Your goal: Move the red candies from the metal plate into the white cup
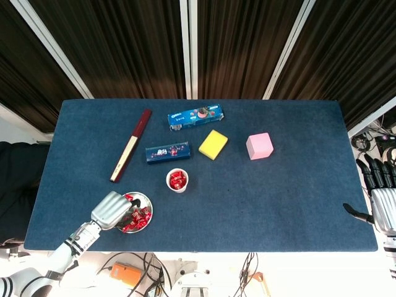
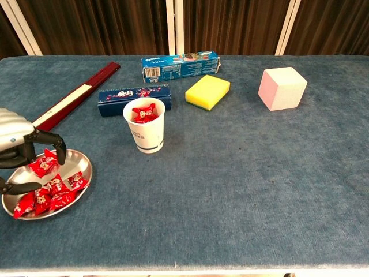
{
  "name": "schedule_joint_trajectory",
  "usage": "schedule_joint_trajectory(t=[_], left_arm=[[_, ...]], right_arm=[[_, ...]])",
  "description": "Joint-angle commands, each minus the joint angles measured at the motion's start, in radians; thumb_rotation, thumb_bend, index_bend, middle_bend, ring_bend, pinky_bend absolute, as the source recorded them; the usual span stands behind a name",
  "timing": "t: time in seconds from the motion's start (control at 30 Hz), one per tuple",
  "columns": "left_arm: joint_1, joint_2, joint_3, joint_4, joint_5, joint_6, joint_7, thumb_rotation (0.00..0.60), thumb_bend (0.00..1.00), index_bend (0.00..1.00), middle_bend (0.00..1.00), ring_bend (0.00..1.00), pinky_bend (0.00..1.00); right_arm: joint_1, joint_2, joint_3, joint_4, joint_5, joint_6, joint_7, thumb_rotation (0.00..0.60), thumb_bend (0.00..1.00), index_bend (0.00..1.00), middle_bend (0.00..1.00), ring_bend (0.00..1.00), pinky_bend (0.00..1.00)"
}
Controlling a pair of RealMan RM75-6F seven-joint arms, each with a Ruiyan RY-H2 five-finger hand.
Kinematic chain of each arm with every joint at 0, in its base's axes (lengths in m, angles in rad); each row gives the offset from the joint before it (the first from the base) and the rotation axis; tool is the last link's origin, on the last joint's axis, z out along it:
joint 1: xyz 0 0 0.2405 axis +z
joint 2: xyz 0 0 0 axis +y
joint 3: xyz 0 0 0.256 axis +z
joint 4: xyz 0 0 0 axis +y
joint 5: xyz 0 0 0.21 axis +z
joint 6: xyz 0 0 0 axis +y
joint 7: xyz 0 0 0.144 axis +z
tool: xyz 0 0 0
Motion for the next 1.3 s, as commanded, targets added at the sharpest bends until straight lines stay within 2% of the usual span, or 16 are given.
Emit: schedule_joint_trajectory(t=[0.03,0.73,0.93,1.1,1.3], left_arm=[[-0.008,-0.012,-0.002,0.011,0.003,-0.019,0.009,0.600,0.23,0.41,0.95,0.85,0.81],[-0.008,-0.024,0.003,0.032,-0.028,-0.083,0.023,0.600,0.25,0.43,0.95,0.85,0.81],[-0.010,-0.034,0.007,0.047,-0.031,-0.101,0.006,0.600,0.30,0.47,0.95,0.85,0.81],[-0.012,-0.035,0.004,0.051,-0.029,-0.104,-0.031,0.600,0.40,0.55,0.95,0.85,0.81],[-0.009,-0.016,-0.021,0.035,-0.020,-0.063,-0.091,0.600,0.42,0.55,0.95,0.85,0.81]], right_arm=[[-0.001,-0.001,-0.001,-0.002,0.000,0.000,-0.003,0.600,0.24,0.00,0.04,0.00,0.08],[0.001,0.000,0.001,-0.017,0.007,-0.005,-0.024,0.600,0.24,0.00,0.04,0.00,0.08],[0.000,0.002,0.002,-0.024,0.008,-0.004,-0.032,0.600,0.24,0.00,0.04,0.00,0.08],[0.000,0.002,0.002,-0.027,0.009,-0.004,-0.034,0.600,0.24,0.00,0.04,0.00,0.08],[0.001,0.002,0.004,-0.024,0.012,-0.005,-0.029,0.600,0.24,0.00,0.04,0.00,0.08]])
